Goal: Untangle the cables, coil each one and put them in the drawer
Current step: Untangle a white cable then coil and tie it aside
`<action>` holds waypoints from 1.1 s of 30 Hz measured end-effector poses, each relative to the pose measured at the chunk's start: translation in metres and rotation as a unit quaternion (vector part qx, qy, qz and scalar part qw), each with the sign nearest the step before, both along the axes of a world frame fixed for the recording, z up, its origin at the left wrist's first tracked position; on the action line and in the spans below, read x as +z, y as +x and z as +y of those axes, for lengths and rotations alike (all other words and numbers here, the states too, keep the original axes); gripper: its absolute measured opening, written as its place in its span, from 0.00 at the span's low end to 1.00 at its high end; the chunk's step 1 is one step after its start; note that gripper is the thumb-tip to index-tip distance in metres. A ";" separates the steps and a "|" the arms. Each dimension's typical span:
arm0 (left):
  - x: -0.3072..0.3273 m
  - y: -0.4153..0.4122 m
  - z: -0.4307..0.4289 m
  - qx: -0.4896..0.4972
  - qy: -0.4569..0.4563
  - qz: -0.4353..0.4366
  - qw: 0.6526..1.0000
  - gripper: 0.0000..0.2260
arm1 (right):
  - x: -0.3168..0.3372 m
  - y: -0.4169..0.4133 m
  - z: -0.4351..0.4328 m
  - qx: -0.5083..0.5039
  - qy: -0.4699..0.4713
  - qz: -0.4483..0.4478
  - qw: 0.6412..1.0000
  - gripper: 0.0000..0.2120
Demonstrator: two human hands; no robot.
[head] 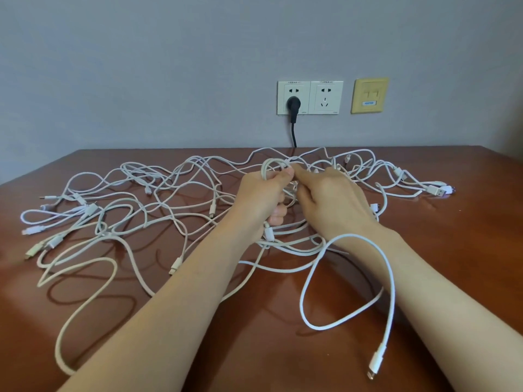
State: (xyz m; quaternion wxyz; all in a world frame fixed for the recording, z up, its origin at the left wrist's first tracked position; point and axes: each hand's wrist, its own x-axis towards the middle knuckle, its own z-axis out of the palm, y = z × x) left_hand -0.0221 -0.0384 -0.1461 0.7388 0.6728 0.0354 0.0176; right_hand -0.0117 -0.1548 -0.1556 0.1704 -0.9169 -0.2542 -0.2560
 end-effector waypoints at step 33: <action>0.014 0.007 0.007 0.084 -0.088 -0.132 0.984 0.12 | -0.003 0.007 0.001 0.048 0.176 0.029 0.983 0.02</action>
